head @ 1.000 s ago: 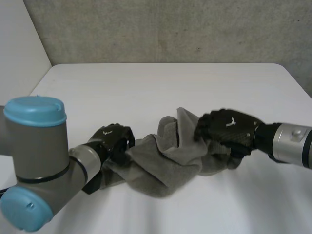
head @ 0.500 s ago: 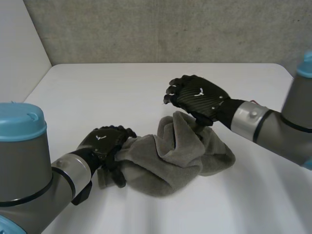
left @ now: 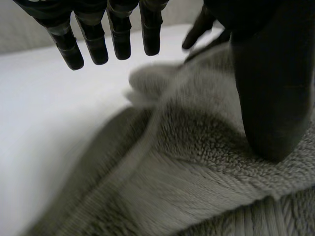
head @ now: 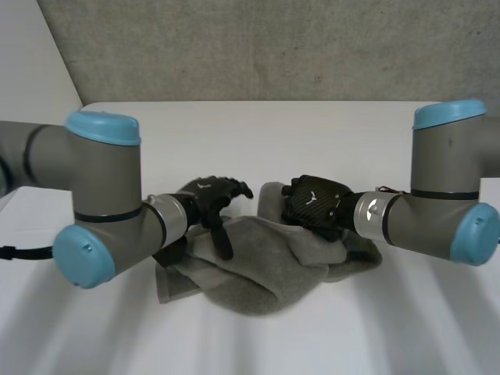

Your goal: Fold the towel.

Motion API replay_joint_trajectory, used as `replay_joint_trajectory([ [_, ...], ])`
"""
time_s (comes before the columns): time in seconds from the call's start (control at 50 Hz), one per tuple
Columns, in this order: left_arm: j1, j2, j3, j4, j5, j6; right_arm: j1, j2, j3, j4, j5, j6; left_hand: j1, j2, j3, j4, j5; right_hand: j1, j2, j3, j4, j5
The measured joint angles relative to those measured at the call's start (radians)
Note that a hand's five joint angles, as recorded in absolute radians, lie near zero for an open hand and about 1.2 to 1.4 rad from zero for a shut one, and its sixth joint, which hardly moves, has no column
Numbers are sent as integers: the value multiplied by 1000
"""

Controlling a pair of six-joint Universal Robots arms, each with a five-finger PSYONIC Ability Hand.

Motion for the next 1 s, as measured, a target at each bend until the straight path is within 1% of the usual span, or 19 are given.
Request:
replay_joint_trajectory([
  [0.06,0,-60,43,-31,26,39,-14,-65,62,-8,-16,41,0,0,0,0,3,14,24,0,0,13],
  [0.14,-2,-103,63,-46,34,95,-47,-167,161,-54,-53,127,0,0,0,0,3,19,36,0,0,14],
  [0.24,-8,-115,64,-47,29,134,-86,-300,296,-140,-86,231,0,0,0,0,3,36,40,0,0,18],
  [0.3,-12,-110,59,-45,26,139,-104,-362,369,-186,-93,263,0,3,0,0,16,36,40,0,0,18],
  [0.36,-14,-95,45,-45,22,139,-125,-417,446,-231,-92,279,54,100,0,0,114,36,40,0,0,18],
  [0.4,-13,-77,28,-45,21,137,-139,-443,489,-253,-91,281,211,260,0,0,264,36,40,0,0,18],
  [0.42,-12,-71,23,-46,20,137,-143,-448,497,-256,-91,281,270,319,0,0,309,36,40,0,0,18],
  [0.46,-8,-39,-8,-46,19,135,-157,-462,532,-268,-89,280,499,544,0,0,528,36,40,0,0,18],
  [0.54,0,31,-78,-48,19,133,-179,-470,577,-270,-89,275,684,724,0,0,726,37,40,0,0,18],
  [0.6,7,79,-133,-51,18,132,-190,-471,596,-267,-88,269,738,784,0,0,792,39,40,0,0,19],
  [0.76,26,240,-313,-64,-1,131,-222,-506,616,-233,-90,262,750,805,0,0,811,41,40,0,0,20],
  [0.78,28,252,-326,-65,-4,131,-225,-510,616,-229,-90,262,777,832,0,0,834,41,40,0,0,20],
  [0.82,34,285,-365,-61,-11,131,-234,-521,616,-217,-92,262,930,976,0,0,980,41,40,0,0,21],
  [0.86,37,304,-389,-55,-18,131,-239,-526,617,-210,-93,263,994,1013,0,0,1045,41,40,0,0,21],
  [1.0,42,320,-438,-25,-54,134,-243,-526,630,-199,-94,258,996,1013,0,0,1052,41,40,0,0,22],
])
